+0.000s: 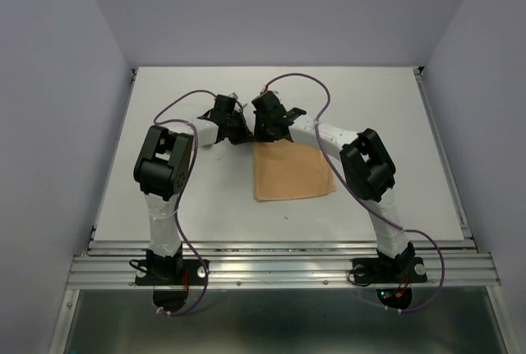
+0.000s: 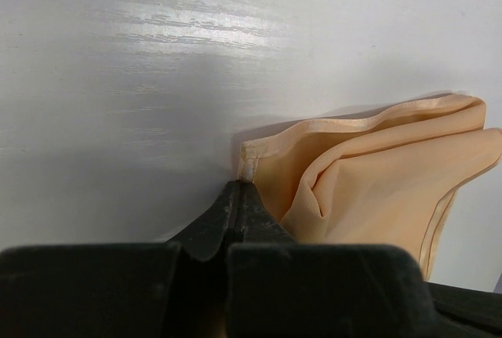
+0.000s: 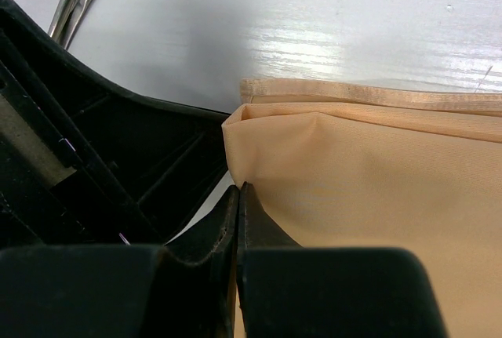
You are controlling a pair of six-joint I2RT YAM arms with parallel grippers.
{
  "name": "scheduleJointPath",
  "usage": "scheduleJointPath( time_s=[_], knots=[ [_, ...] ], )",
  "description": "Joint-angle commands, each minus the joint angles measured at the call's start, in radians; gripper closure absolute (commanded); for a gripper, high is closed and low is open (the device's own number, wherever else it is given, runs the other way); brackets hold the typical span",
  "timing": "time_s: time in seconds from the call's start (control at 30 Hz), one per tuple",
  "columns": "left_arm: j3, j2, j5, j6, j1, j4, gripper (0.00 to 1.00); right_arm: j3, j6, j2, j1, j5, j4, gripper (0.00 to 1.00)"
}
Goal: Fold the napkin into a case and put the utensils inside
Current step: Smooth out the lower triangle-folded napkin at the center of the board.
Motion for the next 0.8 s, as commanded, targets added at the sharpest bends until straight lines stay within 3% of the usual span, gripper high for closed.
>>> scheduleJointPath(
  time_s=[0.0, 0.53, 0.6, 0.7, 0.77],
  knots=[
    [0.006, 0.011, -0.022, 0.017, 0.002, -0.025, 1.00, 0.059, -0.003, 0.009, 0.009, -0.001, 0.013, 0.99],
    [0.011, -0.012, -0.045, 0.026, 0.002, -0.045, 1.00, 0.096, -0.004, 0.064, 0.009, -0.026, 0.003, 0.98],
    [0.016, -0.020, -0.058, 0.029, 0.002, -0.051, 1.00, 0.096, -0.006, 0.070, 0.009, -0.037, 0.003, 0.92],
    [0.028, -0.043, -0.093, 0.036, 0.002, -0.088, 1.00, 0.089, -0.006, 0.061, 0.009, -0.035, 0.009, 0.72],
    [0.034, -0.054, -0.114, 0.039, 0.003, -0.112, 1.00, 0.081, -0.006, 0.046, 0.009, -0.024, 0.015, 0.64]
  ],
)
